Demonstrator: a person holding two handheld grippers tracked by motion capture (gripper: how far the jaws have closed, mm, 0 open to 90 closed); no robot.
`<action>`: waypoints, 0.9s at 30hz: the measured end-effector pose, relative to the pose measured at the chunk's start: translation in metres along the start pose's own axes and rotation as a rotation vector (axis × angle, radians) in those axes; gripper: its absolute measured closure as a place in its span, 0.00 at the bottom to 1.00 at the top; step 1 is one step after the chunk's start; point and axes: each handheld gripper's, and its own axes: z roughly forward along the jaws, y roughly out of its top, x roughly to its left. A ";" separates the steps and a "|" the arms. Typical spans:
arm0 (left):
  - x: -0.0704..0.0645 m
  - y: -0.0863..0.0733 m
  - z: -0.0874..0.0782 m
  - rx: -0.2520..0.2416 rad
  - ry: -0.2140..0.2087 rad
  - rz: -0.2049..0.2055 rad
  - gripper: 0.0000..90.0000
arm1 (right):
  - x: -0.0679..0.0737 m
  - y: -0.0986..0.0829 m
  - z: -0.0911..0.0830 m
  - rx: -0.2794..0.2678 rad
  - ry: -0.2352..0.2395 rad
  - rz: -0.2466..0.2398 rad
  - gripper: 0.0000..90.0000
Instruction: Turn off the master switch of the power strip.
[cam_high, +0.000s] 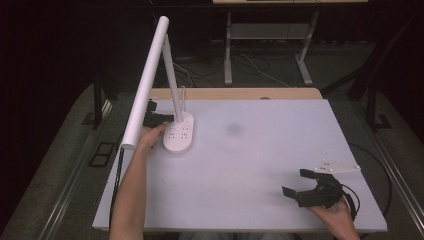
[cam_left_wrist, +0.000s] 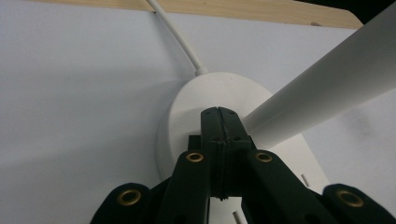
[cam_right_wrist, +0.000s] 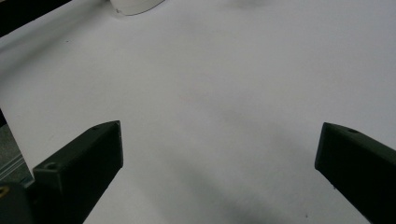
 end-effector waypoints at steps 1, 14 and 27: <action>-0.001 0.000 0.001 0.005 -0.005 0.007 1.00 | 0.000 0.000 0.000 0.002 0.000 -0.001 0.00; 0.001 -0.003 0.002 -0.015 -0.033 -0.013 1.00 | 0.000 -0.001 -0.002 -0.004 -0.004 -0.003 0.00; 0.009 -0.007 -0.006 -0.032 -0.028 -0.030 1.00 | 0.002 -0.001 -0.001 0.004 0.000 0.000 0.00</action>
